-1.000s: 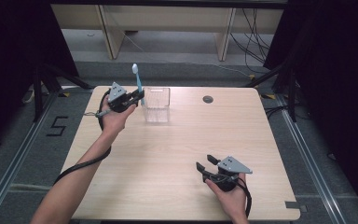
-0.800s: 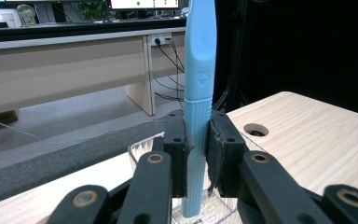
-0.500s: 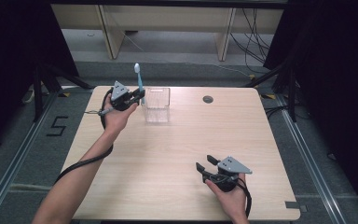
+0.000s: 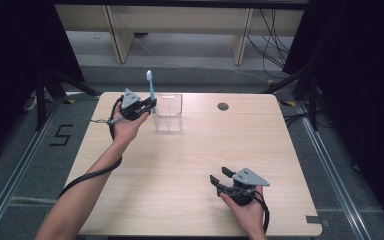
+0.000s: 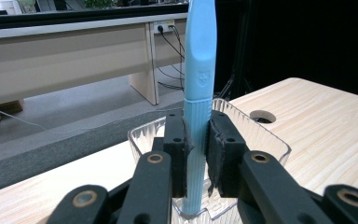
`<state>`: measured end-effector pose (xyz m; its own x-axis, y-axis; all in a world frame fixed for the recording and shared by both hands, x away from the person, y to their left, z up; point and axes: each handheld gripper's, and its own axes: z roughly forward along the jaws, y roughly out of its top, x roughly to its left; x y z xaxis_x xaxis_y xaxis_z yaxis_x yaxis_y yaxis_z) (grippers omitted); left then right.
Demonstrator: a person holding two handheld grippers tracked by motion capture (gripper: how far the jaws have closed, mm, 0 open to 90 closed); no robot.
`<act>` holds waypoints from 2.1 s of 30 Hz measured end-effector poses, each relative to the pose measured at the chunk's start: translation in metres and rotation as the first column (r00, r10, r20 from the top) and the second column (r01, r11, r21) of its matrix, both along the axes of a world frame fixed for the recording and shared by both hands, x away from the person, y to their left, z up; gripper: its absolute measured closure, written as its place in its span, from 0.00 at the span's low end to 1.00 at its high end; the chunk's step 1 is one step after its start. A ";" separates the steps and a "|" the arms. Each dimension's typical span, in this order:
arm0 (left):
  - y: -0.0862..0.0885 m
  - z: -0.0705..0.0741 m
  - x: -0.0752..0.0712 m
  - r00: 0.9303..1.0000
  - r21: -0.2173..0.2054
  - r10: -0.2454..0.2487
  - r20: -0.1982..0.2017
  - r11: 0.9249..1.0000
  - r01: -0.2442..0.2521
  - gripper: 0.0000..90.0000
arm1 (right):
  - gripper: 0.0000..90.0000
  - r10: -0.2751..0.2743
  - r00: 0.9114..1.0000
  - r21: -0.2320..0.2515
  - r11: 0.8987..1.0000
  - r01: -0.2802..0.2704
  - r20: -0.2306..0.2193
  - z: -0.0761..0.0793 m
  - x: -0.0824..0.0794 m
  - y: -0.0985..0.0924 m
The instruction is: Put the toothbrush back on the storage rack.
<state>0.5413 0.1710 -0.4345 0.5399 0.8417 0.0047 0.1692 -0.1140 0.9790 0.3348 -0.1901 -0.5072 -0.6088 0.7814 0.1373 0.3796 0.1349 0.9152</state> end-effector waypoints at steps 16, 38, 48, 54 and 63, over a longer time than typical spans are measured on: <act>-0.002 -0.007 0.001 1.000 0.021 0.012 -0.022 1.000 -0.011 0.87 | 0.48 -0.010 1.000 -0.032 0.999 0.011 0.020 -0.001 0.000 -0.002; -0.004 -0.011 -0.001 0.998 0.042 0.032 -0.054 0.999 -0.030 0.87 | 0.48 -0.005 1.000 -0.025 1.000 0.005 0.011 -0.002 0.000 0.000; -0.004 -0.018 -0.001 0.997 0.041 0.036 -0.073 0.999 -0.033 0.87 | 0.48 -0.011 1.000 -0.015 1.000 0.010 -0.026 -0.002 -0.001 0.002; -0.003 -0.019 -0.001 0.996 0.045 0.036 -0.077 0.998 -0.033 0.87 | 0.47 -0.015 0.999 -0.022 1.000 0.015 -0.030 -0.003 -0.002 0.002; -0.003 -0.022 -0.002 0.996 0.043 0.038 -0.081 0.998 -0.034 0.86 | 0.47 -0.011 1.000 -0.033 0.999 0.010 -0.012 -0.003 0.000 0.001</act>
<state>0.5397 0.1677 -0.4562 0.5093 0.8606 -0.0026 0.2532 -0.1469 0.9562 0.3349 -0.1891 -0.5105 -0.5989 0.7919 0.1194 0.3927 0.1605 0.9056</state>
